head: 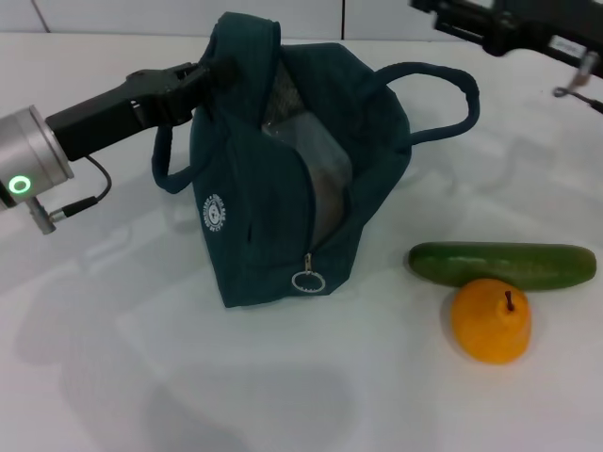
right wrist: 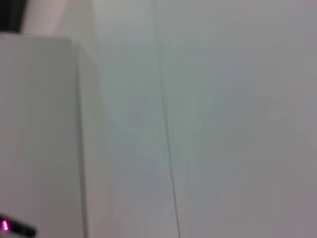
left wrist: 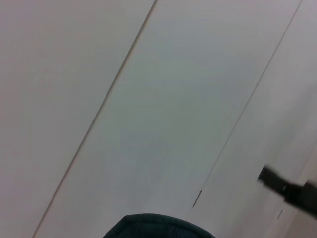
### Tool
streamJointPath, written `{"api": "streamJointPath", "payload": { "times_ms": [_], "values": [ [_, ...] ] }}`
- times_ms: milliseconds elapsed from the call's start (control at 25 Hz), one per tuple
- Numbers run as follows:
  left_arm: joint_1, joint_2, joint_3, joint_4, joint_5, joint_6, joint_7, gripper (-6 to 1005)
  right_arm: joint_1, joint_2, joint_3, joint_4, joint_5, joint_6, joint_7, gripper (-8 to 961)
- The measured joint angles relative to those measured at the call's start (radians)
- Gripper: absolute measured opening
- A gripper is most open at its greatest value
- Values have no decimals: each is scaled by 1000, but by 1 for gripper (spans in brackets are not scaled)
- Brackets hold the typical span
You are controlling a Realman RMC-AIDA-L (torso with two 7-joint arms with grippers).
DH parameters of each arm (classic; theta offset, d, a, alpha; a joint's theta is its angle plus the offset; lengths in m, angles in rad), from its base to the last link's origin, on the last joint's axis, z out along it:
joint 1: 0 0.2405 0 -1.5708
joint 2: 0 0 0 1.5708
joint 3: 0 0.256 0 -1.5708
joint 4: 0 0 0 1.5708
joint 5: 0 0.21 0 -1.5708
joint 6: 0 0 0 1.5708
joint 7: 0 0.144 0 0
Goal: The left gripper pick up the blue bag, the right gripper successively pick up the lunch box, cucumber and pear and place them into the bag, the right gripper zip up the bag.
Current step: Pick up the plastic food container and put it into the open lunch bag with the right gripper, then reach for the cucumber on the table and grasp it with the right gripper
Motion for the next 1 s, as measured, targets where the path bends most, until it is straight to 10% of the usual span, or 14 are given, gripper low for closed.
{"api": "streamJointPath", "payload": {
  "times_ms": [240,520,1000],
  "values": [
    [5,11,0,0,0,0,2,47,21,-106,68,-252,-568,1,515,706],
    [-2,6,0,-3,7,-26,3,46,77,-88,420,-358,-969,-391,749,712],
    [-12,-12,0,-27,1,-84,6,46,106,-57,435,-483,-1362,-582,777,719]
  ]
}}
